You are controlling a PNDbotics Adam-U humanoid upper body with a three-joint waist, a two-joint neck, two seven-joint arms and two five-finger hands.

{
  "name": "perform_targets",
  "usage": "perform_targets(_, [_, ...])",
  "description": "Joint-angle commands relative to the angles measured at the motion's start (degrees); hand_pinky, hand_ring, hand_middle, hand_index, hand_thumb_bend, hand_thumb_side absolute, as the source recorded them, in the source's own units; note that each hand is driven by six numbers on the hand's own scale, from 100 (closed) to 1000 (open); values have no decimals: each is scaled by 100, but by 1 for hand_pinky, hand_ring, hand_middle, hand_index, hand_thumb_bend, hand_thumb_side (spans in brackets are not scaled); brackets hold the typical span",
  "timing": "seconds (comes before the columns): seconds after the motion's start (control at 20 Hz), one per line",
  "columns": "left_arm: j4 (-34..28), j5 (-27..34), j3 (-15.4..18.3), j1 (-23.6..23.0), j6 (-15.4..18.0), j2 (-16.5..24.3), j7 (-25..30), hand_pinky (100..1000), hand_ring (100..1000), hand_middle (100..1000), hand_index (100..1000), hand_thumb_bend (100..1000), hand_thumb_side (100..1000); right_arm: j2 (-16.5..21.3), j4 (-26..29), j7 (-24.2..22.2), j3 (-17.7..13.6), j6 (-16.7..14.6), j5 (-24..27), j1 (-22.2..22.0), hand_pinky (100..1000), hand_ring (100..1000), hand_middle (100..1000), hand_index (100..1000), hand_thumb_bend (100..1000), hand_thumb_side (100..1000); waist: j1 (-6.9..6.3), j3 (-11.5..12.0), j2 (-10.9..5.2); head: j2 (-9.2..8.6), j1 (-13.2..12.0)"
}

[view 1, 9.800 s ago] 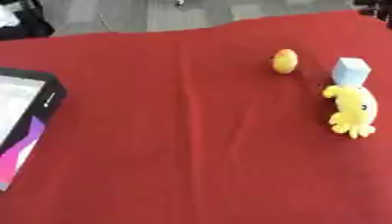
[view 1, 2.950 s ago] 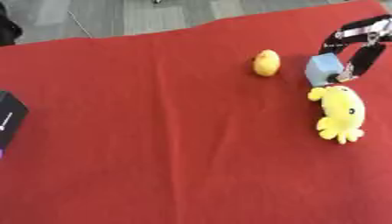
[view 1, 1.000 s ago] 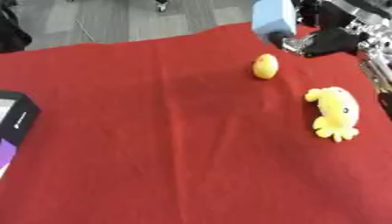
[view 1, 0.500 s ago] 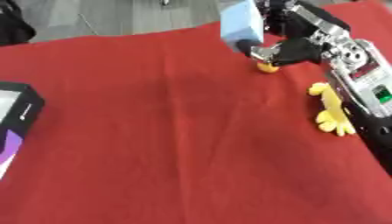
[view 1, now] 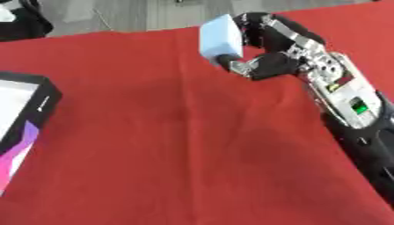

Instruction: Pick up the objects with one hand, pass them to the other hand, and then place them into the box on the other side of the table.

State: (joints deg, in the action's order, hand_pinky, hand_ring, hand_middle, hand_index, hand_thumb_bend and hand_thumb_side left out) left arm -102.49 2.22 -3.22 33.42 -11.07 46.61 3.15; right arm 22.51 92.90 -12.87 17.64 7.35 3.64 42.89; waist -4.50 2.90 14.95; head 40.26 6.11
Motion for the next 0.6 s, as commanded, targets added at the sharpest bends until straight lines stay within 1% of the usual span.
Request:
perform_targets(0.05, [-197,-280,-197,252,-160,371,475,829,771,756,810,758,527,-124,-4,60,89,-65,-220,138,792,592,479,578,100,100,-29,26,-259,48,110])
perform_targets(0.4, [-145,-694,-704,769,-478,395,1361,836,786,769,811,725,507,-501,-190,-34,306,-228,-646,243,793,597,484,584,100,100,-80,42,-291,35,287])
perform_targets(0.6, [-137,-858,-1008,1088,-635,286,1835,839,791,776,814,720,530,-671,-304,39,404,-300,-854,297,792,598,484,584,100,100,-93,60,-300,15,375])
